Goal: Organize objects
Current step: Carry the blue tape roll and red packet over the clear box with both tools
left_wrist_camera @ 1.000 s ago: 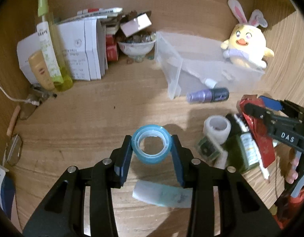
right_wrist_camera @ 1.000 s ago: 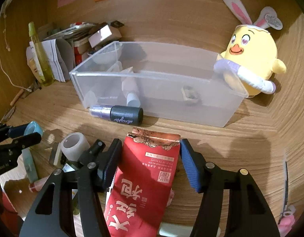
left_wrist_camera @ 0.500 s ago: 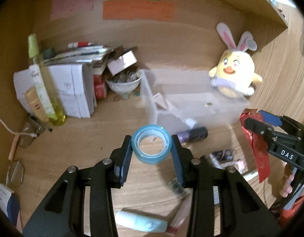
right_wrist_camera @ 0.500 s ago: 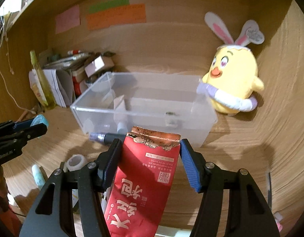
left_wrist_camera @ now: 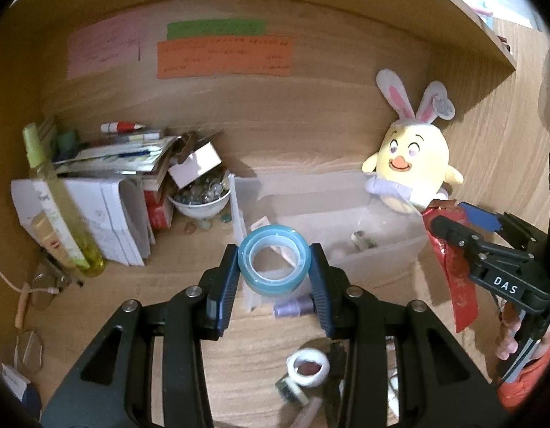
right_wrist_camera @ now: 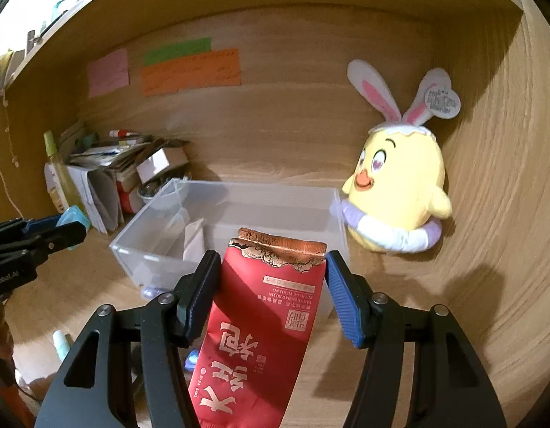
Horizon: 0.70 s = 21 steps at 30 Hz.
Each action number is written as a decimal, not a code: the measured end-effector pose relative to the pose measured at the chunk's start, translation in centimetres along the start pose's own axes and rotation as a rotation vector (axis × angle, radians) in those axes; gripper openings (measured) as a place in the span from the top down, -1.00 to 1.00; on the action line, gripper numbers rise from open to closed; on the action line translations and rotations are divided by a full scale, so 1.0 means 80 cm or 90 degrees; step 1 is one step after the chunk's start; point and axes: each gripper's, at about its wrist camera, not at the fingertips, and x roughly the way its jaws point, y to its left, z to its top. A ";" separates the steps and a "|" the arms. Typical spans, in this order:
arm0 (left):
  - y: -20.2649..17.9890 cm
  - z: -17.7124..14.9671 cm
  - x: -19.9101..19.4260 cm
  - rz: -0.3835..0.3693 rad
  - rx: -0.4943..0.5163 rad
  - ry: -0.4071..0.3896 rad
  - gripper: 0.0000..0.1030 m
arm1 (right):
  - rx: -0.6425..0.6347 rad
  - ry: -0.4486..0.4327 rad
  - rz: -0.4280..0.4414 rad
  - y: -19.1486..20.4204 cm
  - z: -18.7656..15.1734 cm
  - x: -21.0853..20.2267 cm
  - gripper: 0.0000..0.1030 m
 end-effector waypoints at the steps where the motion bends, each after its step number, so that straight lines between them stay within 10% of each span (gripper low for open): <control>1: -0.001 0.003 0.003 0.000 -0.001 0.001 0.25 | -0.003 -0.002 -0.001 -0.001 0.003 0.002 -0.10; 21: -0.003 0.031 0.090 0.011 0.004 0.074 0.25 | -0.029 0.052 -0.007 -0.022 0.060 0.093 -0.10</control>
